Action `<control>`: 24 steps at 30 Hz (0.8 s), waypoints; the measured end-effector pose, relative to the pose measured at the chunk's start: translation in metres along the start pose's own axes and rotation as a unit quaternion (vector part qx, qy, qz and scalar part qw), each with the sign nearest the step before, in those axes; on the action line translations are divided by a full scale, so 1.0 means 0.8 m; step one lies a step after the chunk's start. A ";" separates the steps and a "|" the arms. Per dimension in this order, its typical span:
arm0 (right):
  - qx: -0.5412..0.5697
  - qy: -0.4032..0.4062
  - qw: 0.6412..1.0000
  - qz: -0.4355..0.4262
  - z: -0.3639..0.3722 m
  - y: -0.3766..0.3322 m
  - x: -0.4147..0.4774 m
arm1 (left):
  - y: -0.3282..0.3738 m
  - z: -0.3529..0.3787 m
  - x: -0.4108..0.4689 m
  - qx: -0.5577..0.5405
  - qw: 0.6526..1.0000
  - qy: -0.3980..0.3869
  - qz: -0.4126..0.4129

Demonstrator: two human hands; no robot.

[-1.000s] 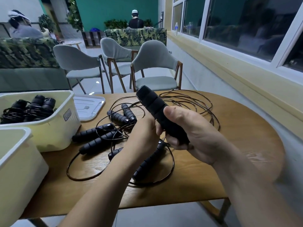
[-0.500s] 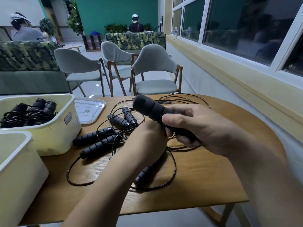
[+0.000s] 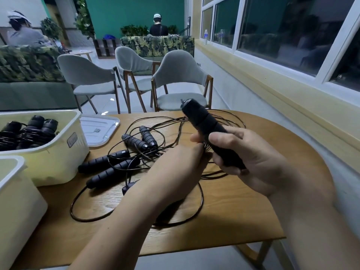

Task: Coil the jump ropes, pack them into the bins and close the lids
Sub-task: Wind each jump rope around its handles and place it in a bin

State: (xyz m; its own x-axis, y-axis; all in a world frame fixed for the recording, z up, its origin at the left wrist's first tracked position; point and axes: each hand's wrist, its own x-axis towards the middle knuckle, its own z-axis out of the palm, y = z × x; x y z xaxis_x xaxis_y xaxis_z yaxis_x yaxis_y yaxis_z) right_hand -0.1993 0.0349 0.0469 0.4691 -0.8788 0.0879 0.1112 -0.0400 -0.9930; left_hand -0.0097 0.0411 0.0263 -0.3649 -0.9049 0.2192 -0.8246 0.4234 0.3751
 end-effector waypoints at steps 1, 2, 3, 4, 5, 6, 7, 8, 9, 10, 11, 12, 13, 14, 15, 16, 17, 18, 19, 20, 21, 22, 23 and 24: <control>0.010 -0.002 1.000 -0.006 -0.001 0.001 0.000 | 0.001 0.002 0.001 -0.011 1.000 0.001 0.007; 0.013 -0.002 1.000 -0.009 -0.003 0.002 0.000 | 0.002 0.004 0.001 -0.021 1.000 -0.001 0.011; 0.015 0.000 1.000 -0.010 -0.003 0.004 0.000 | 0.002 0.006 0.000 -0.034 0.999 -0.001 0.013; 0.022 0.006 1.000 -0.012 -0.003 0.006 0.000 | 0.003 0.009 0.001 -0.043 0.999 0.002 0.017; 0.036 0.013 0.999 -0.017 -0.003 0.006 0.001 | 0.002 0.011 0.001 -0.052 0.998 0.004 0.020; 0.051 0.021 0.998 -0.027 -0.004 0.006 0.002 | 0.000 0.012 0.002 -0.065 0.998 0.011 0.025; 0.061 0.031 0.997 -0.039 -0.004 0.004 0.003 | -0.002 0.013 0.002 -0.078 0.996 0.018 0.029; 0.063 0.047 0.996 -0.050 -0.006 0.002 0.004 | -0.003 0.012 0.002 -0.088 0.995 0.024 0.031; 0.054 0.068 0.994 -0.060 -0.008 -0.001 0.004 | -0.004 0.010 0.002 -0.095 0.994 0.029 0.035; 0.034 0.091 0.993 -0.068 -0.010 -0.004 0.005 | -0.007 0.009 0.002 -0.104 0.993 0.034 0.041; 0.008 0.112 0.991 -0.073 -0.013 -0.007 0.004 | -0.009 0.008 0.000 -0.115 0.991 0.041 0.049; -0.019 0.131 0.988 -0.075 -0.015 -0.009 0.003 | -0.011 0.007 -0.001 -0.122 0.989 0.054 0.062; -0.046 0.144 0.986 -0.072 -0.016 -0.011 0.001 | -0.013 0.004 -0.003 -0.122 0.987 0.069 0.077; -0.072 0.153 0.983 -0.069 -0.016 -0.012 0.000 | -0.015 0.001 -0.005 -0.121 0.985 0.081 0.092; -0.100 0.160 0.980 -0.065 -0.015 -0.013 -0.002 | -0.016 -0.005 -0.007 -0.124 0.983 0.089 0.103; -0.129 0.166 0.976 -0.061 -0.014 -0.013 -0.003 | -0.017 -0.011 -0.010 -0.134 0.980 0.092 0.111; -0.160 0.171 0.971 -0.058 -0.014 -0.013 -0.005 | -0.018 -0.016 -0.012 -0.144 0.979 0.094 0.113; -0.190 0.169 0.965 -0.057 -0.015 -0.012 -0.006 | -0.018 -0.022 -0.014 -0.151 0.978 0.094 0.113; -0.216 0.160 0.962 -0.056 -0.015 -0.012 -0.007 | -0.020 -0.028 -0.017 -0.154 0.978 0.092 0.111; -0.233 0.146 0.960 -0.050 -0.017 -0.013 -0.009 | -0.020 -0.032 -0.019 -0.156 0.978 0.087 0.107; -0.244 0.127 0.961 -0.037 -0.019 -0.013 -0.011 | -0.022 -0.037 -0.021 -0.162 0.978 0.084 0.102; -0.253 0.106 0.961 -0.019 -0.021 -0.013 -0.012 | -0.025 -0.041 -0.023 -0.172 0.977 0.082 0.098; -0.263 0.084 0.961 0.002 -0.023 -0.014 -0.013 | -0.029 -0.045 -0.024 -0.181 0.975 0.082 0.097; -0.279 0.063 0.958 0.026 -0.025 -0.014 -0.015 | -0.033 -0.049 -0.024 -0.186 0.974 0.083 0.095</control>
State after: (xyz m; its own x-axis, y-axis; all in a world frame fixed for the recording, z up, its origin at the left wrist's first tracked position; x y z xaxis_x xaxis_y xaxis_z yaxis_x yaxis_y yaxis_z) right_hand -0.2237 0.0360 0.0556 0.3482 -0.9354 0.0624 -0.4121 -0.2125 -0.8860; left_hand 0.0360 0.0493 0.0471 -0.3957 -0.8019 0.4477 -0.5231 0.5975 0.6078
